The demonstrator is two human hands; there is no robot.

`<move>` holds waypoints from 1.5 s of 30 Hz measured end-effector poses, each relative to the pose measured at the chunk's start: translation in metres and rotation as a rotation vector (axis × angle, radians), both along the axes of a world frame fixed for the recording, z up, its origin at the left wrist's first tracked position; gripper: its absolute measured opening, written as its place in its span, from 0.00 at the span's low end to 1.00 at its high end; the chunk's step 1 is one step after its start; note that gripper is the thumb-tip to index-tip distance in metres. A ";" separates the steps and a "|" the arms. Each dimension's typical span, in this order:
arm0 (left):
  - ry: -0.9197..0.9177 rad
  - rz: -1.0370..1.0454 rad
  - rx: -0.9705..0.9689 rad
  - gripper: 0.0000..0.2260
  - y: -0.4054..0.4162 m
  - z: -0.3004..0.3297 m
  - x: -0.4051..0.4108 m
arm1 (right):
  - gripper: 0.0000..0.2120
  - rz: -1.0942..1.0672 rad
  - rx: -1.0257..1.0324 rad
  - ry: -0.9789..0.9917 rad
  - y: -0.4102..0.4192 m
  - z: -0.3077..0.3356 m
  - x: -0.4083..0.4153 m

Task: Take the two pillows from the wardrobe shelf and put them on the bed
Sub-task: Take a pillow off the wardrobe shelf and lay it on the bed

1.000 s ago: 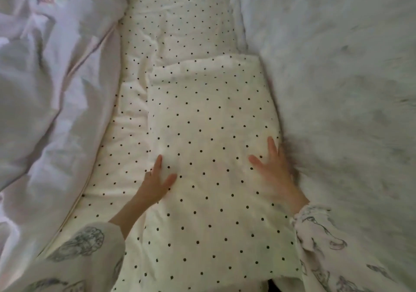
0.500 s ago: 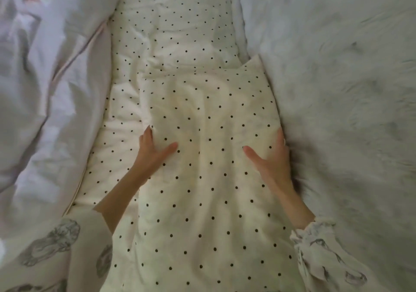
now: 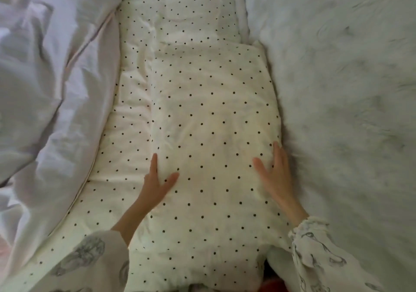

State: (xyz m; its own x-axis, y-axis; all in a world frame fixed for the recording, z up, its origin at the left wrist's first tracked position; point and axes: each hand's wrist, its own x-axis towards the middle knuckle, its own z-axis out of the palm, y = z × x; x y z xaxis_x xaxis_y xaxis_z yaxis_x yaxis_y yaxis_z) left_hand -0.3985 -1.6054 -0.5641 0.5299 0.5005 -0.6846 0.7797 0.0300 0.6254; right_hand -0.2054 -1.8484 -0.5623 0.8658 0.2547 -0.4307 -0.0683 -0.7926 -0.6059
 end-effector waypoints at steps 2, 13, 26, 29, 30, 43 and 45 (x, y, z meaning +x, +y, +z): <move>0.003 0.060 -0.047 0.46 -0.015 0.007 -0.020 | 0.41 -0.030 0.026 0.078 -0.023 0.002 -0.024; 0.011 0.103 -0.106 0.51 -0.051 0.020 -0.065 | 0.43 -0.258 0.097 0.119 -0.066 0.019 -0.085; 0.165 0.045 -0.048 0.48 -0.075 0.004 -0.083 | 0.40 -0.260 -0.007 0.135 -0.089 0.014 -0.112; 0.179 0.031 0.035 0.45 -0.082 0.007 -0.082 | 0.37 -0.222 -0.070 0.094 -0.086 0.017 -0.115; 0.184 0.023 0.053 0.44 -0.084 0.008 -0.083 | 0.36 -0.212 -0.086 0.085 -0.085 0.018 -0.116; 0.293 -0.003 -0.137 0.23 -0.075 0.062 -0.132 | 0.27 -0.026 -0.273 0.248 -0.084 0.057 -0.145; 0.289 0.013 -0.153 0.19 -0.074 0.077 -0.137 | 0.23 0.001 -0.284 0.297 -0.074 0.068 -0.147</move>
State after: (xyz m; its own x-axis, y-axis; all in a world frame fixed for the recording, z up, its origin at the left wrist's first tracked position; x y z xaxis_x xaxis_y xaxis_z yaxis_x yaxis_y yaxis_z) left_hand -0.5358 -1.6792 -0.4866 0.2971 0.3859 -0.8734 0.9231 0.1178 0.3661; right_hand -0.3521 -1.9229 -0.4947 0.6933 0.0910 -0.7149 -0.2060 -0.9256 -0.3175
